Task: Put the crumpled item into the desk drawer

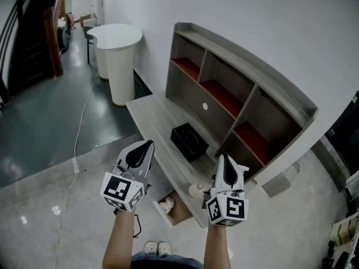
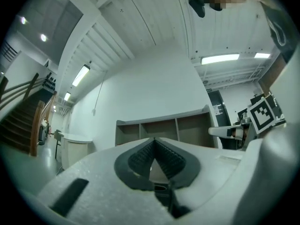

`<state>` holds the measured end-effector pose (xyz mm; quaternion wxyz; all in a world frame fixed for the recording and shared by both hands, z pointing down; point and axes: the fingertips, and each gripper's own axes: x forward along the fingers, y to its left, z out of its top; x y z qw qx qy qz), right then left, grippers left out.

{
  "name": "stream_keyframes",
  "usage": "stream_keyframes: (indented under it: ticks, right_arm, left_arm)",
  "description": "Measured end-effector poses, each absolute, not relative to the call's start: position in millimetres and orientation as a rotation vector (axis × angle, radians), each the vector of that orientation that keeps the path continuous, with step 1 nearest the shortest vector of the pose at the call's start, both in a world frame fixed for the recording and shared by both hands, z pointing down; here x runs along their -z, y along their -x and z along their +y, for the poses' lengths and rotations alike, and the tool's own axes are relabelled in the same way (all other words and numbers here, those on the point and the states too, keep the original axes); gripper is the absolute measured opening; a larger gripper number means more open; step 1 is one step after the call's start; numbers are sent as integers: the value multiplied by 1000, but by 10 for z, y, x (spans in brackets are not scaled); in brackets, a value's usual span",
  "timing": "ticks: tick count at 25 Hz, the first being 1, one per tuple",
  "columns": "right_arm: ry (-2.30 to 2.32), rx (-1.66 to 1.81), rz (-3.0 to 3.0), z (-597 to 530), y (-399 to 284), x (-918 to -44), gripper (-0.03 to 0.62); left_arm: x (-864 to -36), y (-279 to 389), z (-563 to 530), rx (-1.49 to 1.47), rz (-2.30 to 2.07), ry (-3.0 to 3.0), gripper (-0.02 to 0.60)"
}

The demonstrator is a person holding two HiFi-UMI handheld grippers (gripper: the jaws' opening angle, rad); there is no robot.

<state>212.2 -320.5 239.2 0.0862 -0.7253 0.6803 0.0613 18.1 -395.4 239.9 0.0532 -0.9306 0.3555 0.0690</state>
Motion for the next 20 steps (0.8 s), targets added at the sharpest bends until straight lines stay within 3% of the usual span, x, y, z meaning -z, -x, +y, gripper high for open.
stream_keyframes:
  ticks: [20]
  right_arm:
    - [2157,-204,2011,-2959,-2270,-2315,9]
  left_arm:
    - [-2369,-313,-3709,-186,1027,2822,5]
